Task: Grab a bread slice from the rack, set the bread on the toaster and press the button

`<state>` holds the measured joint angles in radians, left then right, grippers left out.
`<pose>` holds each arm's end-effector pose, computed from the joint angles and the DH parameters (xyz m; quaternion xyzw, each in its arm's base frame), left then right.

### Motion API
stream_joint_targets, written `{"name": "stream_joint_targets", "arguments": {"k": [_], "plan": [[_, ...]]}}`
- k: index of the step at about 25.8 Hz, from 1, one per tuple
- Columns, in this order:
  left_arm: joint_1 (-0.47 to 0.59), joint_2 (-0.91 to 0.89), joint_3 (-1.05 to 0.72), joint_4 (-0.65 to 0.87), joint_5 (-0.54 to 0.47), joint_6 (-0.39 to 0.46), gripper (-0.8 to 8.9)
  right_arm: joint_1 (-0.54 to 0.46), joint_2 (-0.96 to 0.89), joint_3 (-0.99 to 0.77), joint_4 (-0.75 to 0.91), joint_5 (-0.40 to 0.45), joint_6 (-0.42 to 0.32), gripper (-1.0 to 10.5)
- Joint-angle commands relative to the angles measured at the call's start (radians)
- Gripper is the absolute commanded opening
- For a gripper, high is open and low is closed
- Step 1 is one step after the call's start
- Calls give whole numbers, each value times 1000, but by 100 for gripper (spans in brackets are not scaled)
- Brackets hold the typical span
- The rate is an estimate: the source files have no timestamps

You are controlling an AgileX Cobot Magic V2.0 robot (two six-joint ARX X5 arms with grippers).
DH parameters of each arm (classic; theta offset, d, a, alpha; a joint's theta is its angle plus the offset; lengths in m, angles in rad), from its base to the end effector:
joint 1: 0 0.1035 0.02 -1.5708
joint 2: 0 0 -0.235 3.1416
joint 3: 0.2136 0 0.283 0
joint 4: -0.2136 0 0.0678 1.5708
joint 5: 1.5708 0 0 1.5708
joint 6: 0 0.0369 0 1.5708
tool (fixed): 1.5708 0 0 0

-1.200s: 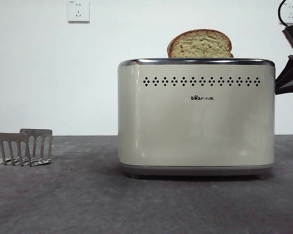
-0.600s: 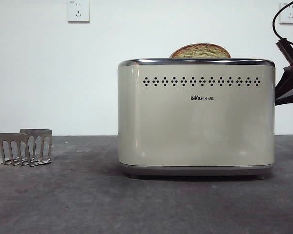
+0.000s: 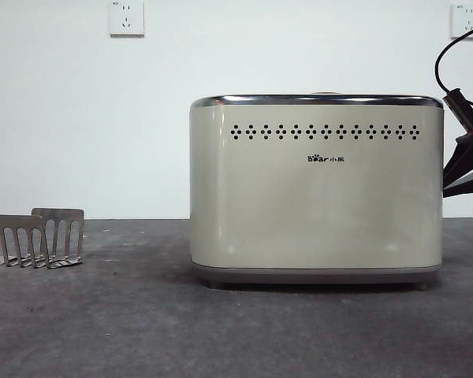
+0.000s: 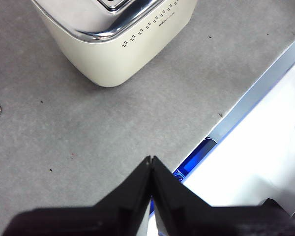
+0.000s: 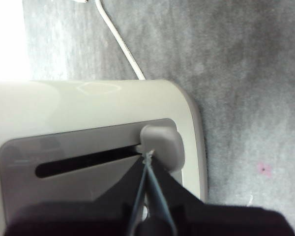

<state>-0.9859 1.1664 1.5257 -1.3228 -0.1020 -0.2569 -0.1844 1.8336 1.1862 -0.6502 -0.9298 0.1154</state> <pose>0.1274 -0.1855 0.3871 0.1352 0.4417 -0.3251 0.8252 0.3614 -0.0373 0.1249 0.3617 0.5287 0.2601 0.7225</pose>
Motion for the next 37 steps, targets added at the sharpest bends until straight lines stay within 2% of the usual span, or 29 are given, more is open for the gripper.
{"name": "stream_joint_targets", "arguments": {"k": [1,8,14,28,37], "plan": [[-3,-2,-5,3,-3,-9,-9,2,56,-28,-5,97,-16,-8],[-3,-2,-5,3,-3,-13,-9,2,56,-28,-7,126,-15,-8],[-3,-3,-5,3,-3,-13,-9,2,55,-26,10,43,-15,-7],[-3,-3,-5,3,5,-21,-9,1,50,-19,13,40,-15,-7],[-3,-3,-5,3,5,-20,-9,1,-80,-11,16,43,-14,-7]]}}
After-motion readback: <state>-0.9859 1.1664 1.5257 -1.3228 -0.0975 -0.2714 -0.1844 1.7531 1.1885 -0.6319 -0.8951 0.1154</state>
